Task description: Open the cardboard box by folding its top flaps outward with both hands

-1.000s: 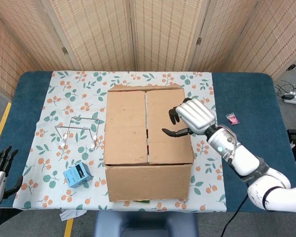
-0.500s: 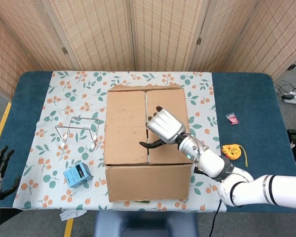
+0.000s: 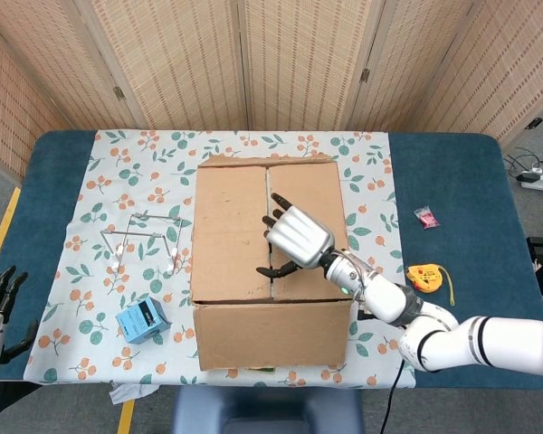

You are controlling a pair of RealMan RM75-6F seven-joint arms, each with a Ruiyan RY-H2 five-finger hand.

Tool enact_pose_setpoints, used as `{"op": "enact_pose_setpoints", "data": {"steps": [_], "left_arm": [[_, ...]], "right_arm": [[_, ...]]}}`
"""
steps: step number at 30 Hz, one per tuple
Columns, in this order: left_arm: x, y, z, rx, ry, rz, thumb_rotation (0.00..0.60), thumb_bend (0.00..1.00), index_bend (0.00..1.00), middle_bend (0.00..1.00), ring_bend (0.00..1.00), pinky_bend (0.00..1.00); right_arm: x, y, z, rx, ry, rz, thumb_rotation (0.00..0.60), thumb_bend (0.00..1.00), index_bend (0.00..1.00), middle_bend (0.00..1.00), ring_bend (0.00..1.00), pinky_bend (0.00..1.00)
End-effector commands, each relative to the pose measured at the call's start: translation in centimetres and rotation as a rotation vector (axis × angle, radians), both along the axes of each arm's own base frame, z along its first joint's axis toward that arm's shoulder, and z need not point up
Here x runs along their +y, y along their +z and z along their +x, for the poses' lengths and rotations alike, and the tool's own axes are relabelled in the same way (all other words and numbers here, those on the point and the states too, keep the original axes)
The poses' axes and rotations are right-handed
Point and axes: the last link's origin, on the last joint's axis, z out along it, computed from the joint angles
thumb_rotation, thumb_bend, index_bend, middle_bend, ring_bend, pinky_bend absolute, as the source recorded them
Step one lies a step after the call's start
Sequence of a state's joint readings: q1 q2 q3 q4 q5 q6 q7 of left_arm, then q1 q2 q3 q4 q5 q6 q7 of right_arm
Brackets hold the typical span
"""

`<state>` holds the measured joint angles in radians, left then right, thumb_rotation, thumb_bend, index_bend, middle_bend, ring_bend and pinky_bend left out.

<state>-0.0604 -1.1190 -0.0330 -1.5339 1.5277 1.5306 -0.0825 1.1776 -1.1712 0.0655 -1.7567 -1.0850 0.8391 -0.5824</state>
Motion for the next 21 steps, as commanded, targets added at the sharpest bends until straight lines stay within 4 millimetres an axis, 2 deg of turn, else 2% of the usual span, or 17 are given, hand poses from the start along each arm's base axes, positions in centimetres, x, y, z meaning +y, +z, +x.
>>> {"op": "enact_pose_setpoints", "data": {"steps": [1,21], "left_arm": [[0.0,0.1,0.0,-0.002,0.000,0.001,0.600,0.49,0.00,0.00,0.00,0.00],[0.2,0.5,-0.5,-0.020,0.012,0.006,0.600,0.50,0.00,0.00,0.00,0.00]], "right_arm": [[-0.3,-1.0,-0.1,0.001,0.014,0.023,0.000,0.37,0.56,0.31,0.31,0.08],[-1.5,-3.0,0.1,0.003,0.095,0.016,0.000,0.37,0.53,0.29,0.28,0.05]]}}
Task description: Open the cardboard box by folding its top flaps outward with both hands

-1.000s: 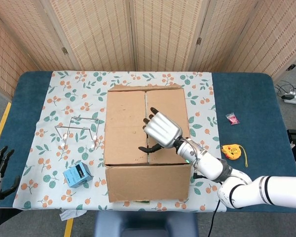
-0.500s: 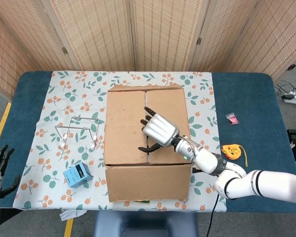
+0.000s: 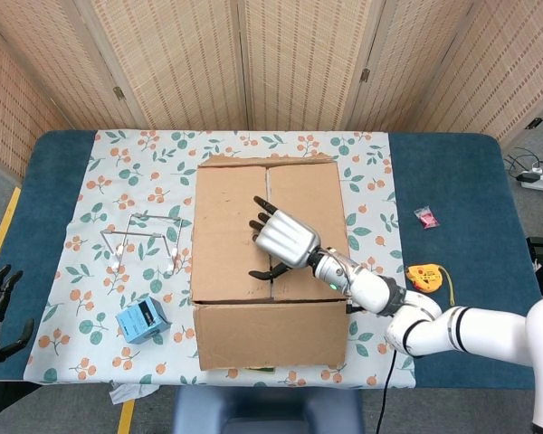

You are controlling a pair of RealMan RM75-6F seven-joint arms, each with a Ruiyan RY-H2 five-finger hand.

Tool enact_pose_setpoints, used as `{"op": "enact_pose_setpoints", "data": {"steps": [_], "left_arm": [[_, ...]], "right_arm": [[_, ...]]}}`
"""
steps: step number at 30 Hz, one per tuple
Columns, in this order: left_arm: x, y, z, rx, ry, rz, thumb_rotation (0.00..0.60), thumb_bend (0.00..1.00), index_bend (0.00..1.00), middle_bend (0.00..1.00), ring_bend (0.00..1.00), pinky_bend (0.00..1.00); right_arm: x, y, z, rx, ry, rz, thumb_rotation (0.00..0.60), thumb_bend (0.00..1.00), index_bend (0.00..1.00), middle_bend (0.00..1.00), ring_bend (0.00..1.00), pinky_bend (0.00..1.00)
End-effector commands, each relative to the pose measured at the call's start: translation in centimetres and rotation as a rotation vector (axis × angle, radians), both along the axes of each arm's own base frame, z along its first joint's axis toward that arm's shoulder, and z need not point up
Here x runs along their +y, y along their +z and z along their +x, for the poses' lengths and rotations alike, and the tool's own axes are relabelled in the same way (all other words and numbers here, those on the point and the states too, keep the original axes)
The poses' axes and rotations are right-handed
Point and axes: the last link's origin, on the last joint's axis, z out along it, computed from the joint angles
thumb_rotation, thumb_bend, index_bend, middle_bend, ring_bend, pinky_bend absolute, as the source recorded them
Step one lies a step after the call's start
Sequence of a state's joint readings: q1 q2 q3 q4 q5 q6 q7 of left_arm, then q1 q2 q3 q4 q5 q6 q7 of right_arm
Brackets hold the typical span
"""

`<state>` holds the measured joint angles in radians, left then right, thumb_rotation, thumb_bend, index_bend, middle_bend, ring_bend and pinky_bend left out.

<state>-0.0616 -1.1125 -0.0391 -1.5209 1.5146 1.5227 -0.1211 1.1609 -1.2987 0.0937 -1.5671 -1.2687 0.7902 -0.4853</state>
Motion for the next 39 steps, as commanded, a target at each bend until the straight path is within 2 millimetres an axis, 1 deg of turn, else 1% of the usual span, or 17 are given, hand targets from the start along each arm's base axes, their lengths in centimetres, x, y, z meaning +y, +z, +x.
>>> {"op": "enact_pose_setpoints", "data": {"steps": [1,12,19,25,29,34,39], "left_arm": [[0.0,0.0,0.0,0.000,0.001,0.000,0.600,0.50,0.00,0.00,0.00,0.00],[0.0,0.1,-0.1,-0.002,0.002,0.002,0.600,0.50,0.00,0.00,0.00,0.00],[0.0,0.1,-0.1,0.007,0.004,0.001,0.600,0.50,0.00,0.00,0.00,0.00],[0.0,0.0,0.0,0.010,-0.002,0.007,0.600,0.49,0.00,0.00,0.00,0.00],[0.0,0.0,0.1,0.011,-0.005,0.009,0.600,0.49,0.00,0.00,0.00,0.00],[0.1,-0.2,0.1,0.022,-0.002,0.004,0.600,0.50,0.00,0.00,0.00,0.00],[0.1,-0.3,0.1,0.029,0.001,0.002,0.600,0.50,0.00,0.00,0.00,0.00]], "right_arm": [[-0.1,-0.1,0.1,-0.009,0.004,-0.004,0.000,0.37,0.53,0.29,0.28,0.05],[-0.5,-0.8,-0.3,0.002,0.003,-0.006,0.000,0.37,0.50,0.29,0.28,0.05],[-0.1,-0.1,-0.7,0.021,0.006,-0.014,0.000,0.37,0.50,0.29,0.28,0.05],[0.7,1.1,-1.7,0.084,-0.010,-0.021,0.000,0.37,0.50,0.29,0.28,0.05],[1.3,1.8,-1.8,0.092,0.000,-0.041,0.000,0.37,0.50,0.29,0.29,0.05],[1.8,3.9,-1.5,0.039,0.000,-0.083,0.000,0.37,0.50,0.29,0.29,0.05],[1.9,6.3,-1.9,0.005,-0.019,-0.135,0.000,0.37,0.50,0.29,0.29,0.05]]}}
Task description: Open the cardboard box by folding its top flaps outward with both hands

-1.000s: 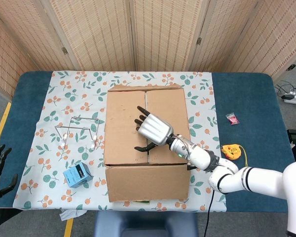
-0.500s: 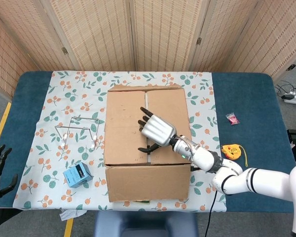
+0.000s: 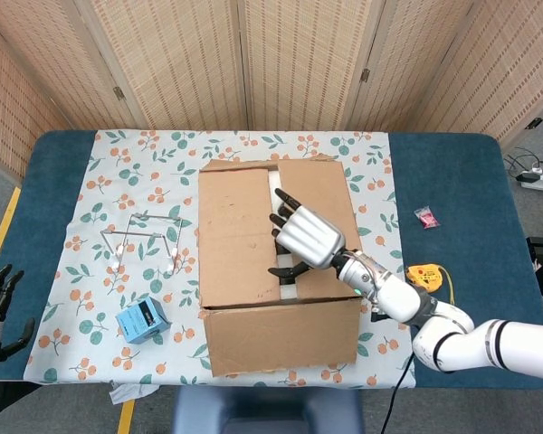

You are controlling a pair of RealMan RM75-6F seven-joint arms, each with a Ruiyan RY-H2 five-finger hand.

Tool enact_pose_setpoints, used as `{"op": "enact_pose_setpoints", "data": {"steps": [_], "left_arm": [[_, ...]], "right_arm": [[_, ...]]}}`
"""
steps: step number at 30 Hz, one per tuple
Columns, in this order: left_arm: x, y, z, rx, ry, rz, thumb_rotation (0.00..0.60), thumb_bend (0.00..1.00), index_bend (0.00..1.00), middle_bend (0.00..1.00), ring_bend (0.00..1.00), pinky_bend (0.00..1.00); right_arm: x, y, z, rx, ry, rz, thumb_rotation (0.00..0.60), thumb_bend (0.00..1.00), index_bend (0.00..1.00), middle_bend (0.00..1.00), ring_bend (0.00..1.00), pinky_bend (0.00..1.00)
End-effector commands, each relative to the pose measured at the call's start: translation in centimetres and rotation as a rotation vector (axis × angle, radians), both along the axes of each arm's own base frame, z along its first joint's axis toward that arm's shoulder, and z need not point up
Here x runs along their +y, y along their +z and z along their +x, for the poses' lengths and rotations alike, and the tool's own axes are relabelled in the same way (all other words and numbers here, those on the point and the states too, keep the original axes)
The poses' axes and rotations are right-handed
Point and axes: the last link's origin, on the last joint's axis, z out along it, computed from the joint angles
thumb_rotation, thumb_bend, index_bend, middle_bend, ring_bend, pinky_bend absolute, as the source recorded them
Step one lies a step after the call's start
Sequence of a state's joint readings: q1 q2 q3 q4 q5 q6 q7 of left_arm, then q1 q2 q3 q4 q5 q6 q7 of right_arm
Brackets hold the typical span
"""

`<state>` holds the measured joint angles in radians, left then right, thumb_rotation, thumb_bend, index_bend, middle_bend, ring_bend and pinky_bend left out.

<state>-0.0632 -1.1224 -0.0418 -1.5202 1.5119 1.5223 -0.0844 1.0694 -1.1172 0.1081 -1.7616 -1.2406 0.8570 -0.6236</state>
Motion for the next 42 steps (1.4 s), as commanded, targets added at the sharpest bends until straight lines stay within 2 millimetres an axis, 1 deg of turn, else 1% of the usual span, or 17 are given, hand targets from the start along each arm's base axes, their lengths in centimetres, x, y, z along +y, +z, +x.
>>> {"op": "enact_pose_setpoints", "data": {"steps": [1,14,18,25,28,30,34,36,39,41,42], "left_arm": [[0.0,-0.1,0.0,0.004,0.000,-0.001,0.600,0.50,0.00,0.00,0.00,0.00],[0.5,-0.8,0.1,0.026,0.001,-0.024,0.600,0.50,0.00,0.00,0.00,0.00],[0.5,-0.9,0.2,0.031,0.000,-0.029,0.600,0.50,0.00,0.00,0.00,0.00],[0.5,-1.2,0.3,0.040,-0.002,-0.039,0.600,0.49,0.00,0.00,0.00,0.00],[0.4,-1.4,0.5,0.047,-0.007,-0.042,0.600,0.50,0.00,0.00,0.00,0.00],[0.4,-1.5,0.6,0.050,-0.009,-0.042,0.600,0.50,0.00,0.00,0.00,0.00],[0.2,-1.7,0.8,0.060,-0.015,-0.040,0.600,0.50,0.00,0.00,0.00,0.00],[0.2,-1.8,0.9,0.060,-0.016,-0.039,0.600,0.50,0.00,0.00,0.00,0.00],[0.3,-1.9,1.0,0.061,-0.018,-0.041,0.600,0.50,0.00,0.00,0.00,0.00],[0.4,-2.0,1.0,0.061,-0.021,-0.044,0.600,0.50,0.00,0.00,0.00,0.00],[0.4,-2.0,1.1,0.061,-0.023,-0.046,0.600,0.50,0.00,0.00,0.00,0.00]], "right_arm": [[0.2,1.7,-0.4,-0.032,-0.015,-0.037,0.000,0.37,0.50,0.29,0.29,0.05],[2.4,7.6,-2.5,-0.104,-0.050,-0.150,0.000,0.37,0.50,0.29,0.29,0.05],[3.4,9.4,-3.5,-0.119,-0.073,-0.185,0.000,0.37,0.49,0.29,0.29,0.05],[6.0,12.5,-6.8,-0.129,-0.127,-0.267,0.000,0.37,0.48,0.29,0.30,0.05],[7.4,13.7,-9.2,-0.119,-0.184,-0.294,0.000,0.37,0.47,0.29,0.30,0.05],[8.3,14.2,-10.6,-0.113,-0.217,-0.302,0.000,0.37,0.47,0.29,0.30,0.05],[10.6,14.6,-14.1,-0.081,-0.306,-0.306,0.000,0.37,0.47,0.29,0.30,0.05],[11.4,14.6,-15.1,-0.079,-0.321,-0.310,0.000,0.37,0.46,0.29,0.30,0.05],[12.0,14.9,-15.2,-0.154,-0.323,-0.311,0.000,0.37,0.40,0.27,0.29,0.04],[12.1,15.2,-14.7,-0.223,-0.318,-0.296,0.000,0.37,0.34,0.23,0.26,0.03],[12.0,15.3,-14.4,-0.257,-0.319,-0.279,0.000,0.37,0.29,0.19,0.22,0.02]]}}
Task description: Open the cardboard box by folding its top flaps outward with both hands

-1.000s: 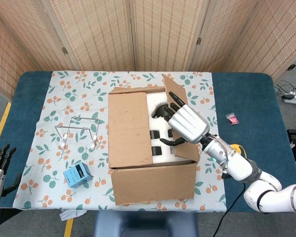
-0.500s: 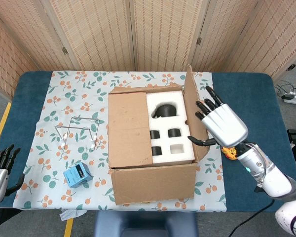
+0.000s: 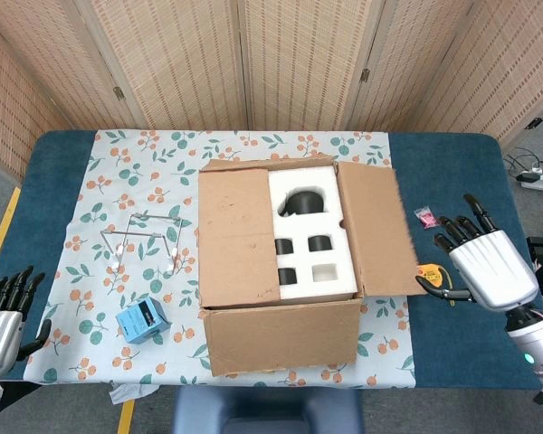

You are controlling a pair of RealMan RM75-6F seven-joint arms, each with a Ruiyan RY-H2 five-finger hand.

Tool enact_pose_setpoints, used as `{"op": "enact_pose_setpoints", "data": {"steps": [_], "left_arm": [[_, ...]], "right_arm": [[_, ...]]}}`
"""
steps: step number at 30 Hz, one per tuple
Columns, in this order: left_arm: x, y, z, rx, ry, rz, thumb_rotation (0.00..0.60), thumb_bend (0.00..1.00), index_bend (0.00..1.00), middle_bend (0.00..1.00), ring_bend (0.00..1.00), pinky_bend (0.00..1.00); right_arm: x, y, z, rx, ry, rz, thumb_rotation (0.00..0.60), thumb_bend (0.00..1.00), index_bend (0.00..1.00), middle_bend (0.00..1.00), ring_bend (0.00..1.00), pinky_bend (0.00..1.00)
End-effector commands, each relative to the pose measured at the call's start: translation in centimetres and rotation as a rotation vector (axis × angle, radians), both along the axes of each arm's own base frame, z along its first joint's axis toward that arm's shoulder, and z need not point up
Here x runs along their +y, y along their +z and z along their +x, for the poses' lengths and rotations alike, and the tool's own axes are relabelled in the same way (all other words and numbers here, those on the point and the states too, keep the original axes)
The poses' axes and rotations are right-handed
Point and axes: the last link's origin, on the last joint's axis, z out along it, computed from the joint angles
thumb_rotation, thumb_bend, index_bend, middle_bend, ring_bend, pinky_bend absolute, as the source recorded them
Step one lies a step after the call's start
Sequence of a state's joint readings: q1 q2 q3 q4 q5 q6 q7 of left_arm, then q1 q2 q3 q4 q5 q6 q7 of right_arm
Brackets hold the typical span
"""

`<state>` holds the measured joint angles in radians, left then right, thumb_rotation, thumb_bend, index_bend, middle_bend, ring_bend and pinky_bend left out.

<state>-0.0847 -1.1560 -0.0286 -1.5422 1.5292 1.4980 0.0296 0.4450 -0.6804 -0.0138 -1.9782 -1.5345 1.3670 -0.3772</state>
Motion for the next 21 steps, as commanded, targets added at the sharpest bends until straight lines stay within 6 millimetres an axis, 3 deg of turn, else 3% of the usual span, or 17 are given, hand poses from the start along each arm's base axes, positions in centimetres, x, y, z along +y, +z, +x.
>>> {"op": "enact_pose_setpoints", "data": {"steps": [1,5,10,15,21], "left_arm": [[0.1,0.0,0.1,-0.001,-0.004,-0.003,0.600,0.50,0.00,0.00,0.00,0.00],[0.2,0.1,0.1,-0.010,-0.016,0.002,0.600,0.50,0.00,0.00,0.00,0.00],[0.1,0.6,0.3,-0.058,-0.048,0.001,0.600,0.50,0.00,0.00,0.00,0.00],[1.1,1.2,2.1,-0.070,-0.169,-0.014,0.600,0.50,0.00,0.00,0.00,0.00],[5.6,2.0,7.5,-0.065,-0.335,-0.155,0.600,0.50,0.02,0.05,0.01,0.02]], "right_arm": [[0.2,0.4,0.6,-0.121,0.018,0.025,0.000,0.37,0.23,0.14,0.18,0.01],[-0.4,-0.3,1.3,-0.225,0.019,0.101,0.016,0.37,0.09,0.00,0.05,0.00],[0.0,-0.9,1.0,-0.298,-0.027,0.148,0.039,0.37,0.06,0.00,0.01,0.00],[3.3,-0.9,-1.8,-0.342,-0.100,0.082,0.049,0.37,0.06,0.00,0.00,0.00],[7.7,-2.0,-5.6,-0.378,-0.133,-0.064,0.062,0.37,0.06,0.00,0.00,0.00]]}}
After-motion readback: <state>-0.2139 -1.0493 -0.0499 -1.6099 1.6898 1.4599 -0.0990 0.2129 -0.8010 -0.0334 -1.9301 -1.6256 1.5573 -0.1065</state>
